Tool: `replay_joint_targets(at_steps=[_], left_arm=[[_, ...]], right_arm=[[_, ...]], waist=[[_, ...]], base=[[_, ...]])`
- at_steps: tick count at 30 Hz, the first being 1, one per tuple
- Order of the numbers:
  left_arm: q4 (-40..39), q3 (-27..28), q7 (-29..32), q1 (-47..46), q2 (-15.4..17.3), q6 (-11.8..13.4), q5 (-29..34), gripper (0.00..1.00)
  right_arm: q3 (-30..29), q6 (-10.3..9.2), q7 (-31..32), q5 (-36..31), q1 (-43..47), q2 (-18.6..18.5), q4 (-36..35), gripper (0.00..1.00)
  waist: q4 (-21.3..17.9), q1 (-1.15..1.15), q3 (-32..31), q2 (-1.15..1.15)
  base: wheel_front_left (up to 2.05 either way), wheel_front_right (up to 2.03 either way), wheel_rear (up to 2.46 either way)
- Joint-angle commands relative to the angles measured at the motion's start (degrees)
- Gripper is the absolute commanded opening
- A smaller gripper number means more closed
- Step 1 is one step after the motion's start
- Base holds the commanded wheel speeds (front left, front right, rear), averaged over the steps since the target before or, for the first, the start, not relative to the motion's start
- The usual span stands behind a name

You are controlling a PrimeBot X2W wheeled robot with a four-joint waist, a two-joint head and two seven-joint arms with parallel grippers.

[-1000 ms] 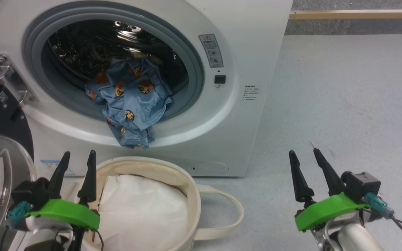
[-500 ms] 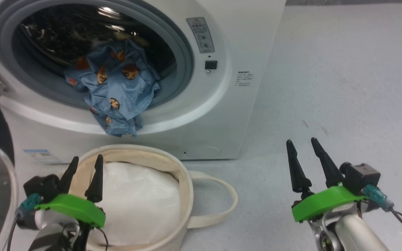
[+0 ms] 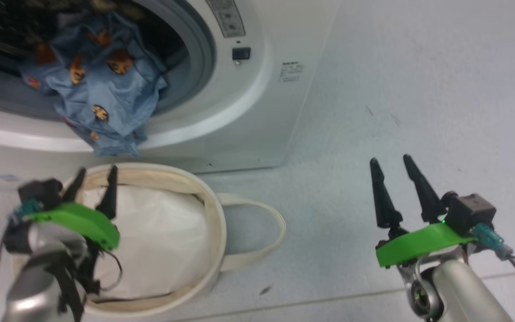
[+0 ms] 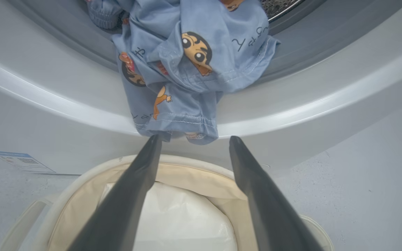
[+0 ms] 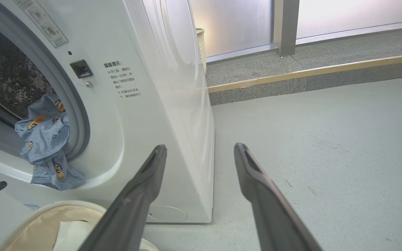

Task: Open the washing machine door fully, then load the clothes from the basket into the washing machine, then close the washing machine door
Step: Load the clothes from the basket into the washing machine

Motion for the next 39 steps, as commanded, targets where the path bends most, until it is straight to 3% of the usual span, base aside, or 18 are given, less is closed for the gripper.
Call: replay_joint_targets(at_steps=[1,17,27,28,29,30,31,39], left_arm=[[-0.6,1.2,-0.7,-2.3,2.8,-0.3,-0.2,1.0],[7.7,-5.7,-0.7,-15.7,10.0,-0.3,-3.9,1.0],[10.7,-11.4,-0.3,-20.7,10.9,-0.3,-7.0,1.0],[11.1,-11.6,-0.3,-21.2,11.2,-0.3,-7.4,0.96],[11.5,-11.8,-0.3,-21.6,11.4,-0.3,-7.7,0.41],[11.5,-11.8,-0.3,-21.6,11.4,-0.3,-7.7,0.41],[11.8,-12.0,-0.4,-22.0,11.6,-0.3,-7.9,0.0],[7.9,-13.8,-0.7,-20.8,10.6,-0.3,-6.8,0.0]], right_arm=[[0.5,0.02,-0.4,-0.6,-1.5,0.1,-2.1,1.0],[-2.0,0.02,-0.4,-2.7,-2.8,2.0,-5.9,1.0],[-2.3,0.02,-0.4,-3.4,-3.4,2.8,-7.0,1.0],[-2.3,0.02,-0.4,-3.4,-3.4,2.9,-7.0,1.0],[-2.4,0.02,-0.4,-3.4,-3.4,3.0,-7.0,1.0],[-2.4,0.02,-0.4,-3.4,-3.4,3.0,-7.0,1.0],[-2.5,0.02,-0.4,-3.5,-3.4,3.1,-6.9,1.0],[-2.4,0.02,-0.4,-3.2,-3.2,3.3,-6.1,1.0]], waist=[[-1.3,-0.01,2.5,0.0],[-5.1,-0.01,11.9,0.0],[-5.6,-0.01,14.1,0.0],[-5.6,-0.01,14.2,0.0],[-5.6,-0.01,14.3,0.0],[-5.6,-0.01,14.3,0.0],[-5.5,-0.01,14.3,0.0],[-2.9,-0.01,11.8,0.0]], base=[[0.0,0.0,0.0],[0.0,0.0,0.0],[0.0,0.0,0.0],[0.0,0.0,0.0],[0.0,0.0,0.0],[0.0,0.0,0.0],[0.0,0.0,0.0],[0.0,0.0,0.0]])
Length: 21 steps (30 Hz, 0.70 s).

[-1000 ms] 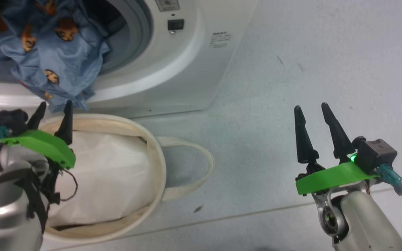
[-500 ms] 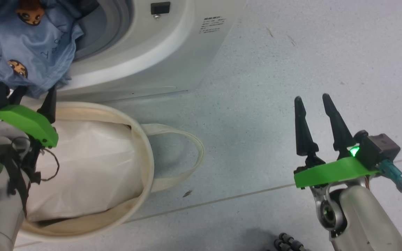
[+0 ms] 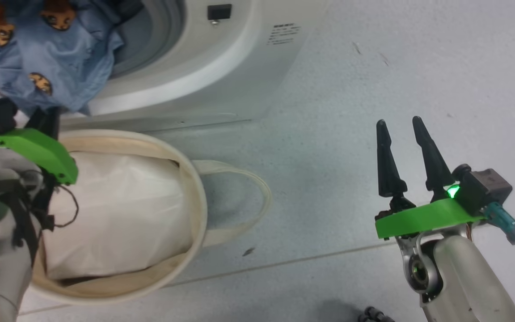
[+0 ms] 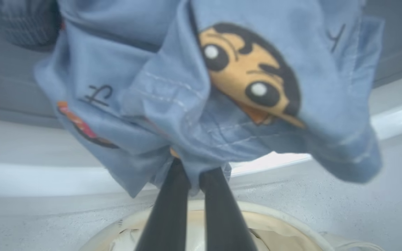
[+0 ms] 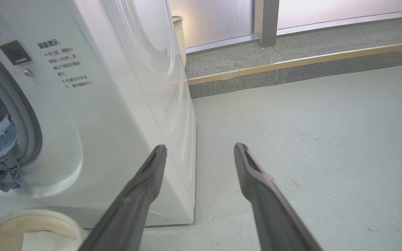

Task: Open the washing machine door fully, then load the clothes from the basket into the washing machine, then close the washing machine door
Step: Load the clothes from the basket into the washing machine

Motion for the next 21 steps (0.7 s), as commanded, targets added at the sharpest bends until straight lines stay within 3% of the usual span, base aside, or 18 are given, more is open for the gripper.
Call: replay_joint_targets(at_steps=[1,11,21], left_arm=[[-2.9,1.3,-0.8,-0.8,2.3,0.1,0.7,0.0],[-10.7,1.4,-0.8,1.9,0.9,0.1,4.0,0.0],[-4.4,-0.5,-0.3,-8.9,1.6,0.1,5.4,0.0]], right_arm=[[1.0,0.02,-0.4,-0.2,0.5,0.3,-1.3,1.0],[2.5,0.02,-0.4,0.9,0.9,0.1,0.6,1.0],[2.1,0.02,-0.4,0.7,0.9,0.0,-0.1,1.0]], waist=[[1.2,0.0,-1.1,0.0],[3.7,0.0,-5.5,0.0],[0.8,0.0,-1.1,0.0]], base=[[0.0,0.0,0.0],[0.0,0.0,0.0],[0.0,0.0,0.0]])
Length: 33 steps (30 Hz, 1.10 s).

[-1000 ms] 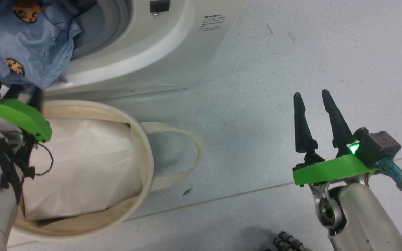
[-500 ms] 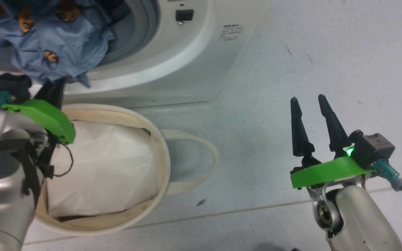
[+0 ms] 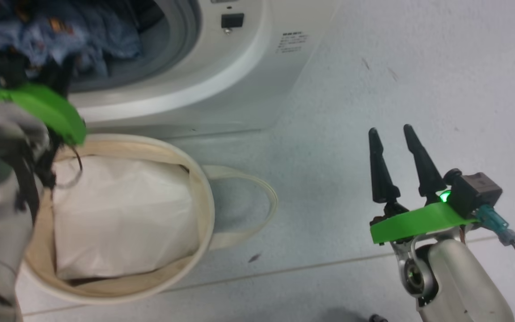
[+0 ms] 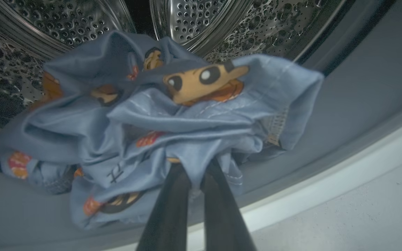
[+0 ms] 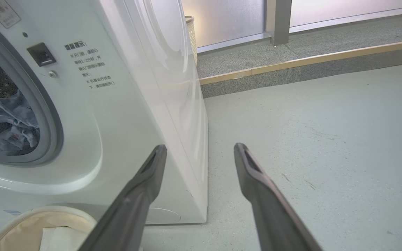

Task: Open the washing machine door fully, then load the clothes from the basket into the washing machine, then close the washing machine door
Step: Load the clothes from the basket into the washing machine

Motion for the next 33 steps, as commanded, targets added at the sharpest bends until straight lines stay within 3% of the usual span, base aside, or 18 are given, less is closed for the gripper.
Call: replay_joint_targets(at_steps=[1,7,13,16,19,22,30,31,32,33], left_arm=[[0.2,0.6,-0.2,-5.3,2.8,0.1,0.7,0.0],[5.1,-1.0,0.2,-13.7,3.6,0.3,2.6,0.0],[4.8,-1.1,-0.5,-20.2,4.0,2.6,3.8,0.0],[-5.8,2.8,-0.7,-21.2,5.1,5.6,4.6,0.0],[-10.2,4.9,-0.7,-19.5,5.3,6.3,5.5,0.0],[-10.0,5.9,-0.7,-16.9,4.9,5.3,6.6,0.0],[0.2,5.1,-0.8,-17.8,2.9,2.7,7.8,0.0],[1.9,5.1,-0.7,-18.3,2.6,2.5,7.6,0.82],[3.7,5.1,0.0,-18.6,2.0,2.1,7.1,1.0],[5.3,4.8,1.0,-19.1,1.6,1.7,6.9,1.0]], right_arm=[[0.2,0.02,-0.4,-0.5,0.8,0.1,-2.3,1.0],[-1.1,0.02,-0.4,-1.6,0.9,0.9,-4.1,1.0],[-2.1,0.02,-0.4,-2.4,0.8,1.5,-5.9,1.0],[-3.0,0.02,-0.4,-2.9,0.6,2.0,-7.4,1.0],[-3.3,0.02,-0.4,-3.1,0.6,2.2,-7.6,1.0],[-3.2,0.02,-0.4,-3.2,0.5,2.4,-7.4,1.0],[-2.2,0.02,-0.4,-3.0,0.4,2.7,-6.2,1.0],[-2.1,0.02,-0.4,-2.9,0.4,2.7,-6.0,1.0],[-2.0,0.02,-0.4,-2.8,0.4,2.7,-5.8,1.0],[-1.9,0.02,-0.4,-2.7,0.4,2.7,-5.6,1.0]], waist=[[-1.3,0.0,2.9,0.0],[-3.0,0.0,7.7,0.0],[-3.7,0.0,11.2,0.0],[-3.7,0.0,13.3,0.0],[-3.7,0.0,13.7,0.0],[-3.7,0.0,13.5,0.0],[-4.1,0.0,11.3,0.0],[-4.2,0.0,11.0,0.0],[-4.4,0.0,10.7,0.0],[-4.5,0.0,10.4,0.0]], base=[[0.0,0.0,0.0],[0.0,0.0,0.0],[0.0,0.0,0.0],[0.0,0.0,0.0],[0.0,0.0,0.0],[0.0,0.0,0.0],[0.0,0.0,0.0],[0.0,0.0,0.0],[0.0,0.0,0.0],[0.0,0.0,0.0]])
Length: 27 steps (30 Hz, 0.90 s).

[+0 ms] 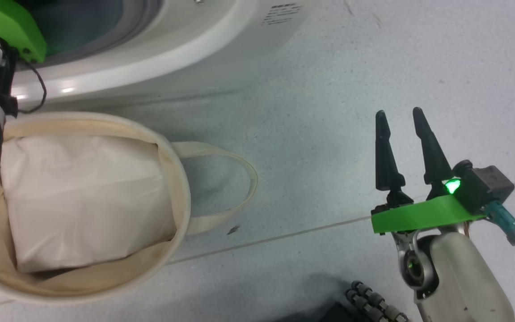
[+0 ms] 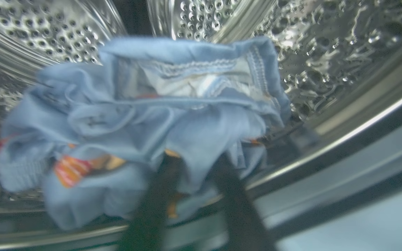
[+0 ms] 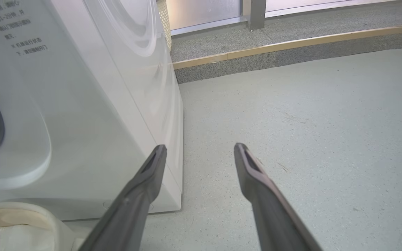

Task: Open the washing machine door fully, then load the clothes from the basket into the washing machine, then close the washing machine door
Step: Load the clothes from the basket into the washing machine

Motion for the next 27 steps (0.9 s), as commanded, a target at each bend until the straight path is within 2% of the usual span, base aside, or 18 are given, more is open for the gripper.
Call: replay_joint_targets(at_steps=[1,7,13,20,27], left_arm=[[0.0,0.6,0.7,-2.5,1.7,-0.3,-0.3,1.0],[3.9,0.9,6.5,-3.2,0.4,-0.4,-2.0,1.0],[4.4,2.2,1.4,0.4,-0.3,0.2,-3.8,1.0],[3.2,3.5,-1.6,8.7,-2.1,-0.8,-6.0,1.0],[-5.8,7.1,-1.7,17.6,-2.3,-1.1,-7.2,1.0]], right_arm=[[1.3,0.02,-0.4,0.3,0.8,0.3,-1.2,1.0],[1.9,0.02,-0.4,0.8,0.7,0.1,-0.2,1.0],[2.6,0.02,-0.4,1.6,0.6,-0.1,0.7,1.0],[4.0,0.02,-0.4,3.0,0.8,-0.8,2.8,1.0],[4.9,0.02,-0.4,4.3,1.4,-2.0,4.3,1.0]], waist=[[-0.3,0.0,-0.5,0.0],[-0.4,0.0,-2.4,0.0],[0.2,0.0,-6.0,0.0],[2.5,0.0,-12.6,0.0],[5.8,0.0,-17.9,0.0]], base=[[0.0,0.0,0.0],[0.0,0.0,0.0],[0.0,0.0,0.0],[0.0,0.0,0.0],[0.0,0.0,0.0]])
